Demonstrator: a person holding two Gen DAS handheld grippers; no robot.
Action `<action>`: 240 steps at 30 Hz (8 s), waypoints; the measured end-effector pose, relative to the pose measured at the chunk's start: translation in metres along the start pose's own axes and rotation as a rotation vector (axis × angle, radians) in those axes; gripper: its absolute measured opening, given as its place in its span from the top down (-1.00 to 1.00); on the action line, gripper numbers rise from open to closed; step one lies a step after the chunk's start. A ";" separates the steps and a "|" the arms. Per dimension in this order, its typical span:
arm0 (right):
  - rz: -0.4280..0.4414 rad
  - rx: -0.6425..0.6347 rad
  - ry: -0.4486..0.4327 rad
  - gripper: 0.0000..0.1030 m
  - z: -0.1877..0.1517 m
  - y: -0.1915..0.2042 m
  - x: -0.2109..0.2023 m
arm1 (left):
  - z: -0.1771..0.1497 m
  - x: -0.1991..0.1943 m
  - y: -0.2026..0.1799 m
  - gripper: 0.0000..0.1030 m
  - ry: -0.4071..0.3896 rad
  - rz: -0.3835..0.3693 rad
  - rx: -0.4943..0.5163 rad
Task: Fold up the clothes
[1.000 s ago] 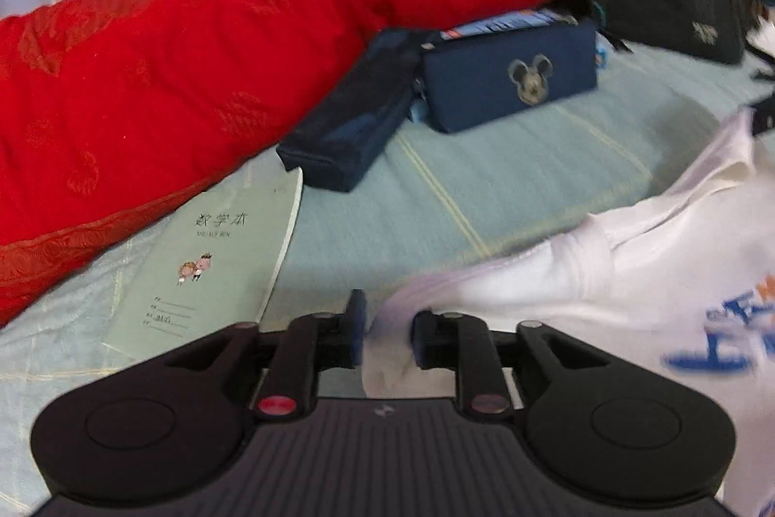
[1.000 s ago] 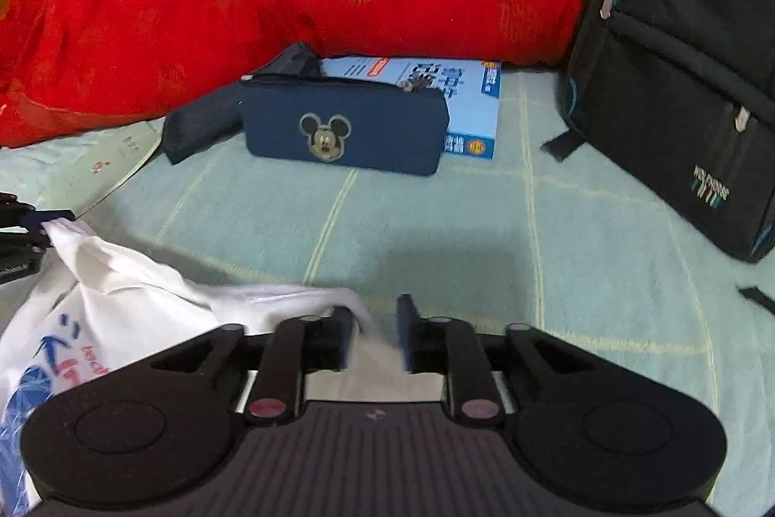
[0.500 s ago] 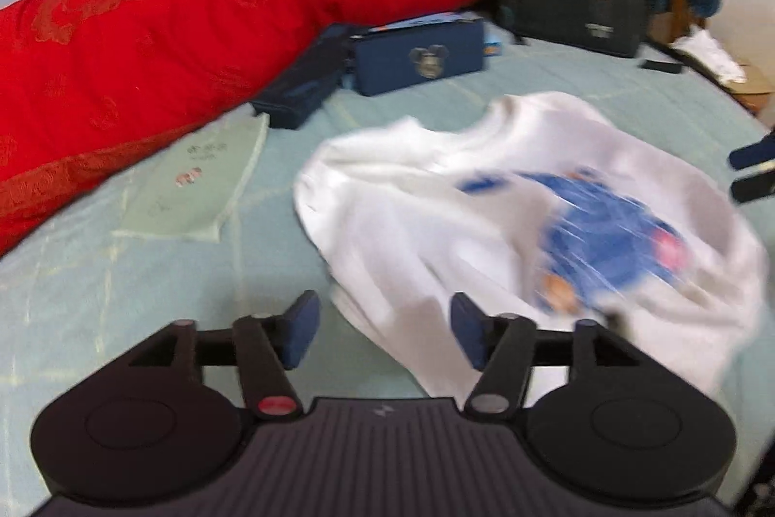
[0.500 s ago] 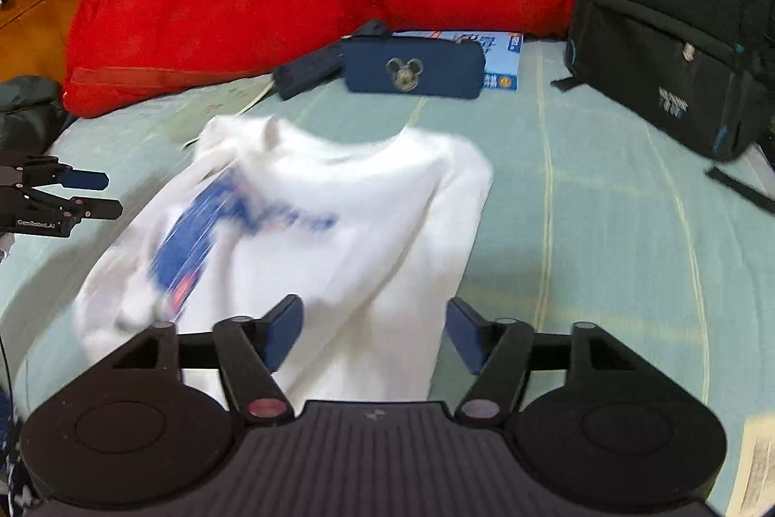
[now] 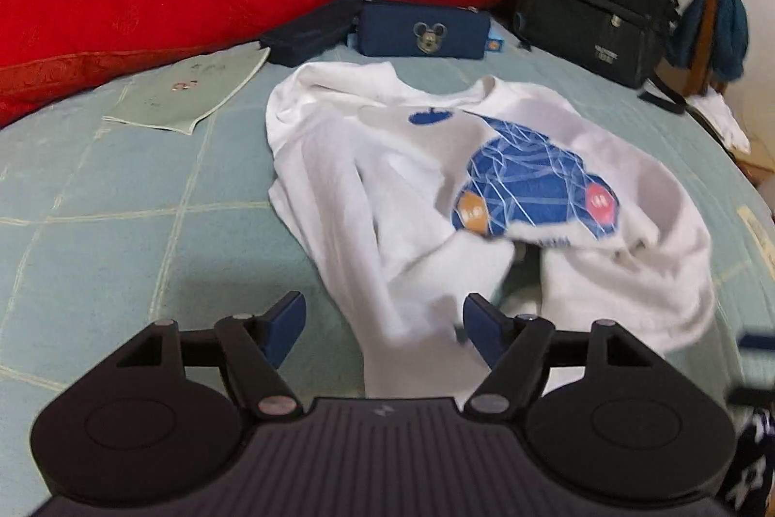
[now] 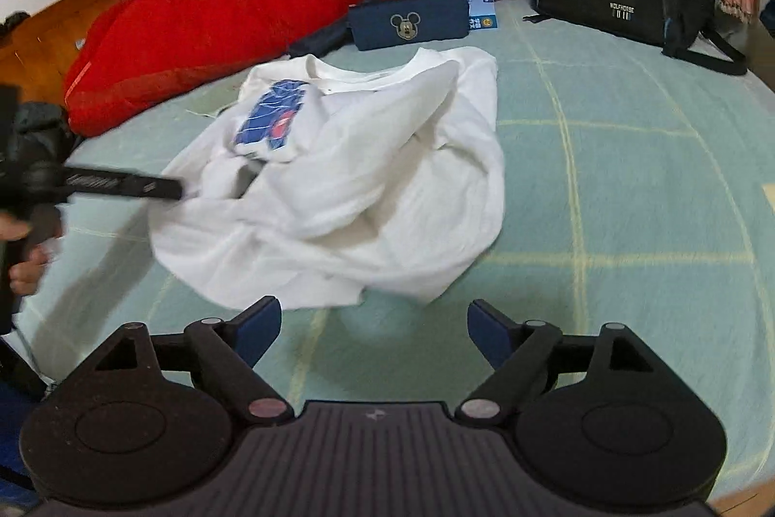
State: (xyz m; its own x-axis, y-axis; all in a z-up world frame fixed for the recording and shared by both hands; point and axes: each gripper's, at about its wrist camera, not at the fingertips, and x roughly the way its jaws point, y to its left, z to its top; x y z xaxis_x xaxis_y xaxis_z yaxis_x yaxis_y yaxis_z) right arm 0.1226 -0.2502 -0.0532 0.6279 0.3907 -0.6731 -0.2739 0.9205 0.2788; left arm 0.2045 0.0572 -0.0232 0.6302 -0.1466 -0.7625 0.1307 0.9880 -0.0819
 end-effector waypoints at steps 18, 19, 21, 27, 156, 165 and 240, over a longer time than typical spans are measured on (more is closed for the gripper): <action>-0.021 -0.010 -0.057 -0.76 -0.026 0.011 -0.016 | -0.011 0.035 -0.001 -0.46 0.135 0.279 0.072; -0.030 -0.011 -0.063 -0.76 -0.026 0.010 -0.017 | -0.011 0.032 0.002 -0.46 0.133 0.316 0.094; -0.043 -0.003 -0.071 -0.76 -0.026 0.006 -0.019 | -0.009 0.028 0.008 -0.47 0.130 0.389 0.137; -0.037 0.018 -0.089 -0.76 -0.025 0.000 -0.021 | 0.005 0.016 0.049 -0.46 0.124 0.548 0.168; 0.017 -0.045 -0.043 -0.81 -0.029 0.051 -0.014 | -0.119 -0.036 0.024 -0.11 0.026 0.135 0.352; 0.040 -0.023 -0.037 -0.81 -0.031 0.043 -0.008 | -0.131 -0.030 0.010 -0.33 0.057 0.078 0.403; -0.144 0.004 -0.012 -0.81 0.004 0.042 0.030 | 0.033 0.053 0.394 0.15 0.154 0.451 -0.603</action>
State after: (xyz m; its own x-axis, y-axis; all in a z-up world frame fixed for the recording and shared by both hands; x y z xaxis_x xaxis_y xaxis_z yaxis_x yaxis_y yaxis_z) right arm 0.1328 -0.1993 -0.0594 0.6689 0.2542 -0.6985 -0.1769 0.9672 0.1826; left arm 0.3143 0.4372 -0.0749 0.4043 0.2418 -0.8821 -0.5818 0.8122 -0.0440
